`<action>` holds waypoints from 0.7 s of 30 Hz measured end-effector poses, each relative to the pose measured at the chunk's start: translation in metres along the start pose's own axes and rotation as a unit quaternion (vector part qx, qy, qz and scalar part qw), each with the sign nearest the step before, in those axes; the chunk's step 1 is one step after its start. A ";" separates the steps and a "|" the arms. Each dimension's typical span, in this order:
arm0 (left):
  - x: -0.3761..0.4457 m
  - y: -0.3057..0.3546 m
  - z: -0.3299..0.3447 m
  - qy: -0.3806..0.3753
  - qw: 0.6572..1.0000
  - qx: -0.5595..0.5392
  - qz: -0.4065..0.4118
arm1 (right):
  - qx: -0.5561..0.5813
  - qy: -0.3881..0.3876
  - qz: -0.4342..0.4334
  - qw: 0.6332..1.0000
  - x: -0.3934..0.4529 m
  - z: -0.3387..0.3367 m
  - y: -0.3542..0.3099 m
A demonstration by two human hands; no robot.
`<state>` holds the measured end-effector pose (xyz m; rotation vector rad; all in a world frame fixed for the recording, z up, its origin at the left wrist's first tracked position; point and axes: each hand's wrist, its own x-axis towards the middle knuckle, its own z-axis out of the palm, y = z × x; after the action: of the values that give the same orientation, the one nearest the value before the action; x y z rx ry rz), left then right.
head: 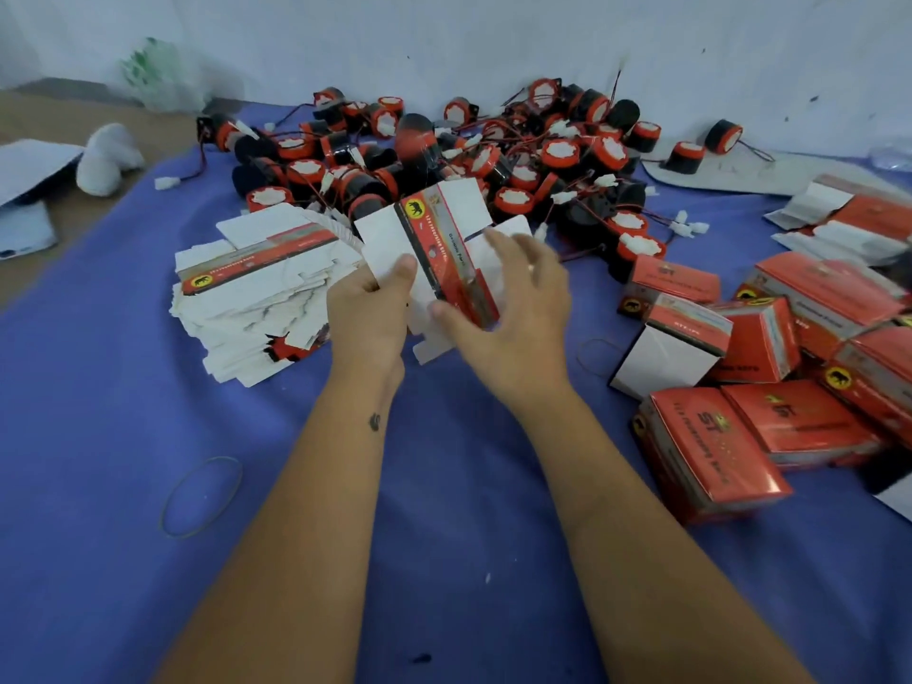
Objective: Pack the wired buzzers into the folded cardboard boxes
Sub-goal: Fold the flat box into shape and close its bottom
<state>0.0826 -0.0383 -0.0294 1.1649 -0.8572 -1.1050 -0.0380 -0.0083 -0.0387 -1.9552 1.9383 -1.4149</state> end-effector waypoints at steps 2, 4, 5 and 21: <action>-0.002 0.002 0.001 -0.023 0.998 -0.057 -0.005 | 0.007 -0.101 -0.019 0.995 -0.004 0.003 -0.004; -0.003 0.002 0.001 -0.072 0.990 -0.117 -0.001 | 0.036 -0.142 -0.020 0.989 -0.004 0.003 -0.004; -0.003 0.001 -0.001 -0.101 0.986 -0.136 0.003 | 0.061 -0.140 -0.024 0.988 -0.004 0.002 -0.003; -0.004 0.003 -0.010 -0.191 0.953 0.115 0.204 | 0.135 0.048 0.122 0.982 0.003 -0.013 0.010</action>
<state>0.0913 -0.0318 -0.0284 0.9095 -1.4900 -0.9110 -0.0542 -0.0062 -0.0357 -1.5038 1.8302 -1.6256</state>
